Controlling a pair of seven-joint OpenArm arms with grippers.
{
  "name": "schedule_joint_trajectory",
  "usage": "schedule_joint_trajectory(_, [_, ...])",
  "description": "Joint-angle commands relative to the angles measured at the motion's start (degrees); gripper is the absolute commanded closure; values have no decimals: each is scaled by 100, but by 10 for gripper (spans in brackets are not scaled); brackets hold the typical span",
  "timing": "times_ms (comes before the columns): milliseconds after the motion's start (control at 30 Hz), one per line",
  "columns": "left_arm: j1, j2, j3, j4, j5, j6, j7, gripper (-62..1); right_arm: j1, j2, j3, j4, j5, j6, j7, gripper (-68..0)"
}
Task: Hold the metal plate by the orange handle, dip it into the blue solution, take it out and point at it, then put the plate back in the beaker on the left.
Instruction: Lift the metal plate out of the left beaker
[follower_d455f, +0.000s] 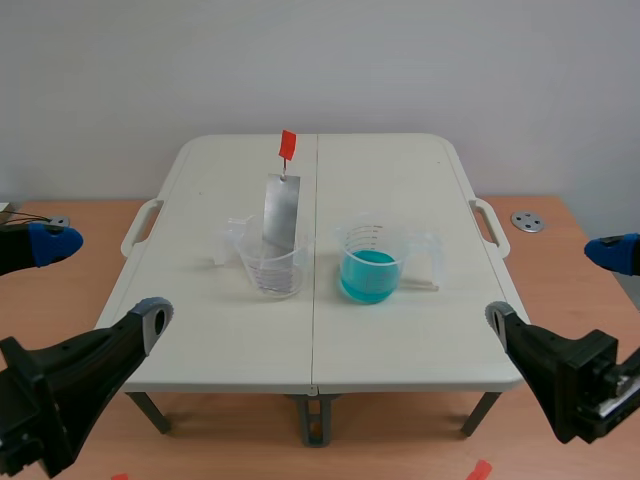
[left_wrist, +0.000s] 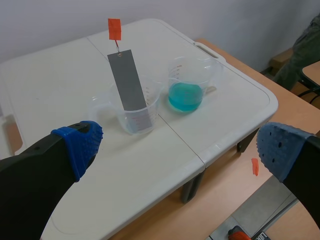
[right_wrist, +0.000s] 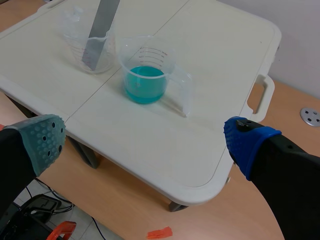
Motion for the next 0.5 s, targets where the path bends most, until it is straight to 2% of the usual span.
schedule_joint_trajectory(0, [0,28,7,116,-48,-7,-76,-623,50,26,11,52,37,-2,103,-663])
schedule_joint_trajectory(100, [0,28,7,116,-33,-7,389,-623,48,26,11,52,15,-2,83,-663])
schedule_joint_trajectory(233, [-2,31,7,116,-33,-7,662,-623,48,26,11,52,15,0,83,-663])
schedule_joint_trajectory(467, [-2,31,7,116,-35,-7,693,-623,72,26,11,52,17,0,98,-663])
